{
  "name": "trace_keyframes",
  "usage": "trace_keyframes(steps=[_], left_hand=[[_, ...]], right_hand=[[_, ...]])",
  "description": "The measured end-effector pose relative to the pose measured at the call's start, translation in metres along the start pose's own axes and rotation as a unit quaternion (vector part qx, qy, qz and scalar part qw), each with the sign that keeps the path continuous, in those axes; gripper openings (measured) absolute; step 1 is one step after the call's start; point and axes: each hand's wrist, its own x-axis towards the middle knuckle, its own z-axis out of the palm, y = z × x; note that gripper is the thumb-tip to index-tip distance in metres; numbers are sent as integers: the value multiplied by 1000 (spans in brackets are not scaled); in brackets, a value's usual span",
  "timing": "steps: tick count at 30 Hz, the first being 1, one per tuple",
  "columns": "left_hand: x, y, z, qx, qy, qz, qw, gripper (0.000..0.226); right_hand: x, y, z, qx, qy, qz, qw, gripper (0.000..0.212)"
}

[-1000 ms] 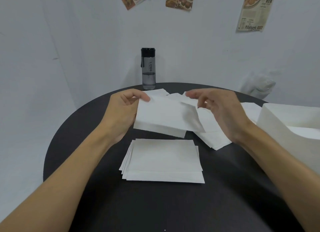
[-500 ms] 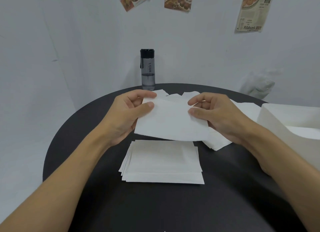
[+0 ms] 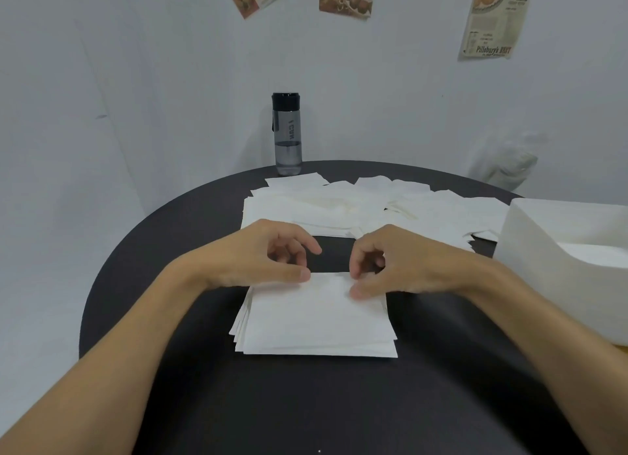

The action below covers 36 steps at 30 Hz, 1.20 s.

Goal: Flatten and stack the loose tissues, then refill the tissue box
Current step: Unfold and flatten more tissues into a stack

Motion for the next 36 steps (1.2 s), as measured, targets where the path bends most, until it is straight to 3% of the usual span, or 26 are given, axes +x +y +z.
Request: trace_keyframes(steps=[2, 7, 10, 17, 23, 28, 32, 34, 36], left_hand=[[1, -2, 2, 40, -15, 8, 999, 28], [3, -1, 8, 61, -62, 15, 996, 23], [4, -2, 8, 78, -65, 16, 995, 20], [5, -4, 9, 80, -61, 19, 995, 19], [5, -4, 10, 78, -59, 26, 995, 19], [6, -5, 9, 81, -65, 28, 994, 19], [5, -5, 9, 82, -61, 21, 995, 20], [8, -5, 13, 59, -11, 36, 998, 19], [12, -2, 18, 24, 101, 64, 992, 19]], right_hand=[[2, 6, -3, 0, 38, 6, 999, 16], [18, 35, -8, -60, 269, 72, 959, 7], [20, 48, -5, -108, 233, 129, 958, 26], [19, 50, -4, -68, 187, 159, 967, 54], [19, 44, -6, -89, 232, 134, 959, 20], [18, 44, -7, -108, 239, 131, 956, 24], [18, 42, -9, -133, 310, 106, 935, 24], [16, 38, -12, -120, 360, 70, 923, 24], [13, 30, -14, -85, 396, 26, 914, 22]])
